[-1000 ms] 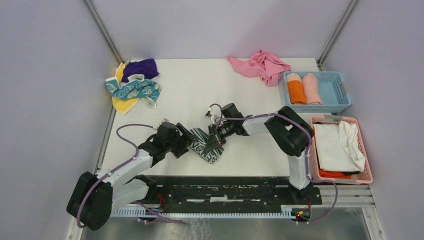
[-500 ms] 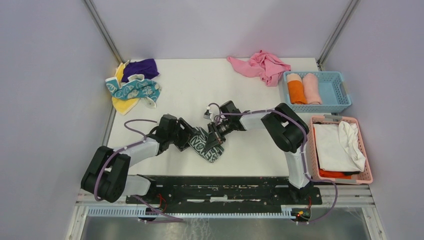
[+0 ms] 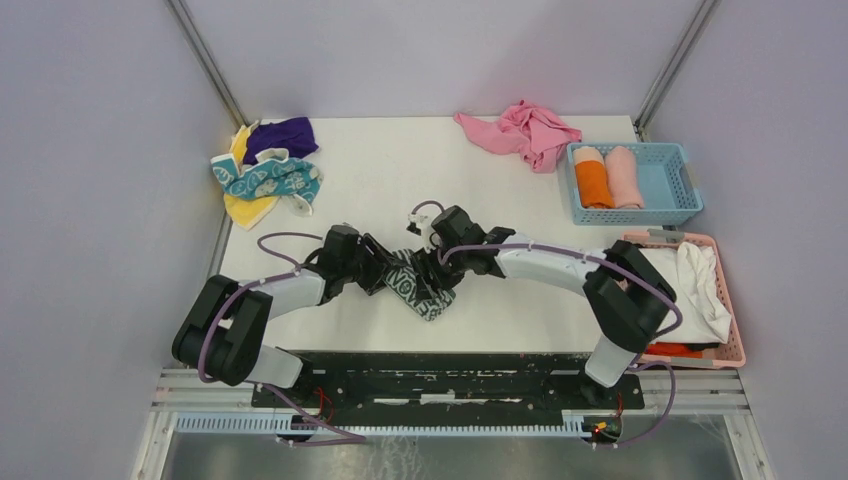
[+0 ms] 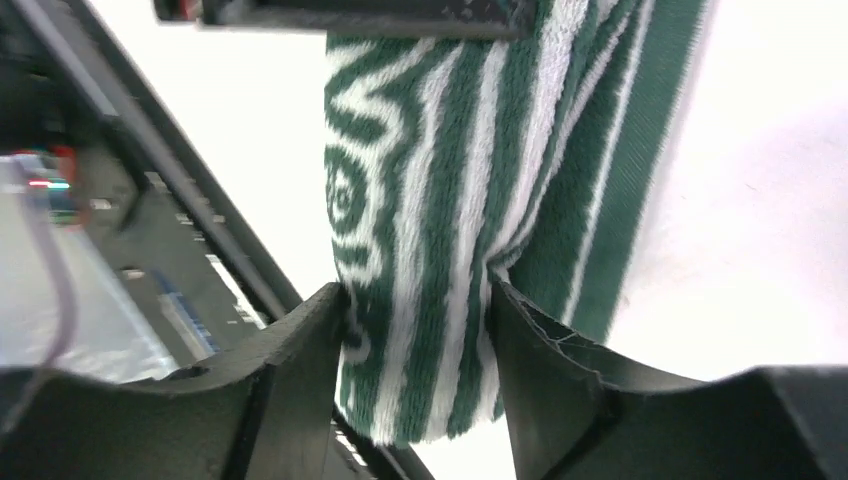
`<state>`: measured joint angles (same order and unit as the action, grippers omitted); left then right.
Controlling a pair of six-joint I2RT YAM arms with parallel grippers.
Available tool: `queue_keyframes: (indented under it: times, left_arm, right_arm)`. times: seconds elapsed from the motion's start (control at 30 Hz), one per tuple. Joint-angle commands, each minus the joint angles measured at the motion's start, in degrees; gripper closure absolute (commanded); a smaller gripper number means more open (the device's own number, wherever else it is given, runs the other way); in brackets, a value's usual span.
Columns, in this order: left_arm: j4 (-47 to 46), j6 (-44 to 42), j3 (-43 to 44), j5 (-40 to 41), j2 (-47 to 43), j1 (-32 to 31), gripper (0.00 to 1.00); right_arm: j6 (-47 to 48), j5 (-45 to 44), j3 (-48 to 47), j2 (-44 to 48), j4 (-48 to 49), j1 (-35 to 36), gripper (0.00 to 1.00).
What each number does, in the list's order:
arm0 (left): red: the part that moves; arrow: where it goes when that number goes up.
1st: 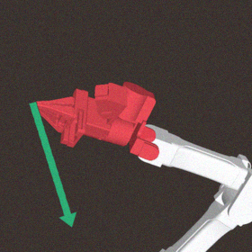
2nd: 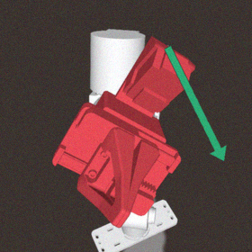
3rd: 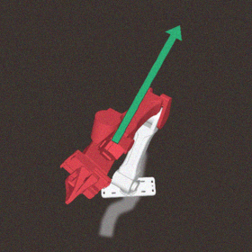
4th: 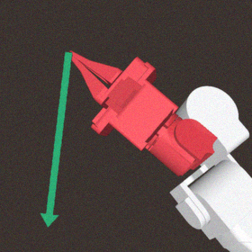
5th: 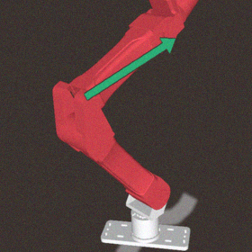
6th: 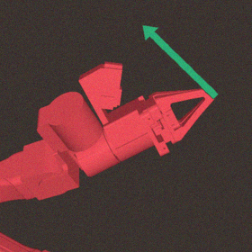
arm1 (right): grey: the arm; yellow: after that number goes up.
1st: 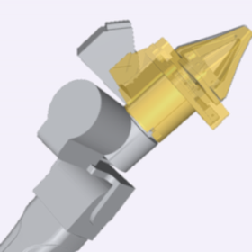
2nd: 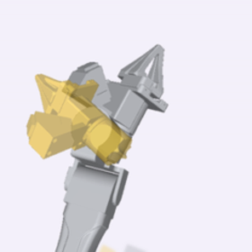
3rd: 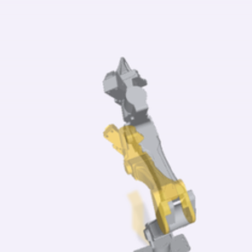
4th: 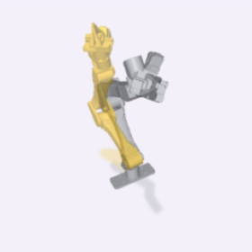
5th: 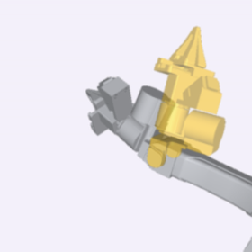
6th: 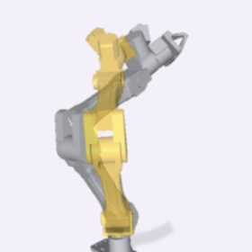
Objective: Roll the towels
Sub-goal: Roll the towel at the center of the board.
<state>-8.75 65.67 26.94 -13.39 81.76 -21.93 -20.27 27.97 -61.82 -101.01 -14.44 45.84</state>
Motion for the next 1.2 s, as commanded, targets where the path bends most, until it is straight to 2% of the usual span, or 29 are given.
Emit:
queue_keyframes:
  times: [0.0, 0.07, 0.2, 0.47, 0.8, 1.03, 1.17]
  left_arm:
    - [14.9, -6.4, -0.2, 10.6, 1.5, -1.2, 0.36]
    - [16.7, -6.2, 0.8, 11.4, 0.9, -2.0, 0.36]
    - [19.8, -5.4, 2.6, 11.3, 1.2, -3.5, 0.36]
    - [24.8, -4.5, 5.9, 11.6, 1.1, -5.1, 0.35]
    - [27.7, -5.8, 9.2, 11.4, 3.0, -5.3, 0.34]
    - [28.5, -9.3, 12.0, 10.6, 6.4, -5.3, 0.34]
    - [28.6, -11.6, 13.7, 9.5, 9.5, -5.3, 0.34]
  right_arm:
    - [7.9, -28.1, 0.2, 9.3, -10.6, 8.5, 0.36]
    - [10.2, -38.7, -0.4, 12.6, -10.7, 12.9, 0.35]
    - [15.5, -51.5, -2.4, 13.6, -10.2, 21.2, 0.28]
    - [22.3, -66.4, -10.7, 1.0, -9.6, 31.0, 0.18]
    - [25.3, -70.4, -11.4, -11.1, -6.5, 32.4, 0.14]
    - [22.8, -65.1, -8.6, -13.4, -6.7, 27.8, 0.15]
    - [21.4, -59.2, -8.3, -14.2, -8.1, 25.0, 0.2]
